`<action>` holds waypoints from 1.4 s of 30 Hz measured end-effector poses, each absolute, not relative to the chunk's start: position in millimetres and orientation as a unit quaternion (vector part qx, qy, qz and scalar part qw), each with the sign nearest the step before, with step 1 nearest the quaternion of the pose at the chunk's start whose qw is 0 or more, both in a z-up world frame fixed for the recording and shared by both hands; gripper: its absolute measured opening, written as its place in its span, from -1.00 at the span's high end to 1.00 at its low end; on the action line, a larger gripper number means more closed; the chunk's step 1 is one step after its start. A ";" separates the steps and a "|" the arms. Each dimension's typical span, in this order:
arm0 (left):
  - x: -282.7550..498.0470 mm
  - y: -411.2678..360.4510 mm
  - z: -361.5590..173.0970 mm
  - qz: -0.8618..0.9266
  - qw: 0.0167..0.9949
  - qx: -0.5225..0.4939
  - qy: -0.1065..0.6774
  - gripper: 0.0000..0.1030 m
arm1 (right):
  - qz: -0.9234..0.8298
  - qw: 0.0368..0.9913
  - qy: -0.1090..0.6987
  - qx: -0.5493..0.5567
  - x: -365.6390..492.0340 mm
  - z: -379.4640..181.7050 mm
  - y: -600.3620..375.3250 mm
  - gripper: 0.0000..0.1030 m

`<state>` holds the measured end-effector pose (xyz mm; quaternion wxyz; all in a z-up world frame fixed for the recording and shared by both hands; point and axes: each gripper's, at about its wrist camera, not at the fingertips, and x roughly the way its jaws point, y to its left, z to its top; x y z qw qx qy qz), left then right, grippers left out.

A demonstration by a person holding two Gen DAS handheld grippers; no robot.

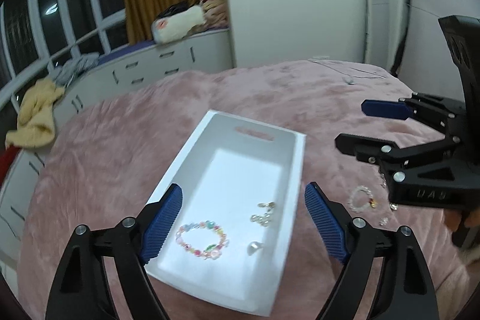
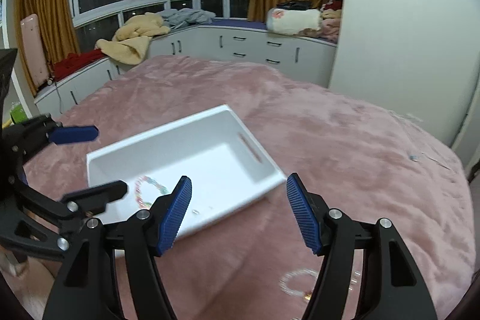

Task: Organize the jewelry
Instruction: 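Move both grippers back toward the white bead bracelet and pearls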

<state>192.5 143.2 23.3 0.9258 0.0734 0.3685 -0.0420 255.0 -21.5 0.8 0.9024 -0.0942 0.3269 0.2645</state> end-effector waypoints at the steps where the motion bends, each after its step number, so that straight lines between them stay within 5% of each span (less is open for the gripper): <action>1: 191.2 137.7 25.2 -0.046 0.926 0.076 0.367 -0.73 | 0.258 0.905 0.326 -0.093 252.6 3.1 -31.5 -0.27; 5: 182.1 111.6 31.2 -0.068 0.927 0.080 0.361 -0.77 | 0.230 0.916 0.318 -0.089 243.2 9.8 -69.3 -0.45; 15: 180.5 50.7 4.3 -0.128 0.916 0.059 0.376 -0.80 | 0.175 0.926 0.331 -0.053 235.6 -4.9 -153.4 -0.46; 42: 237.8 -35.0 -138.8 -0.164 0.881 0.097 0.434 -0.80 | 0.131 0.898 0.420 -0.024 267.9 -145.2 -228.2 -0.27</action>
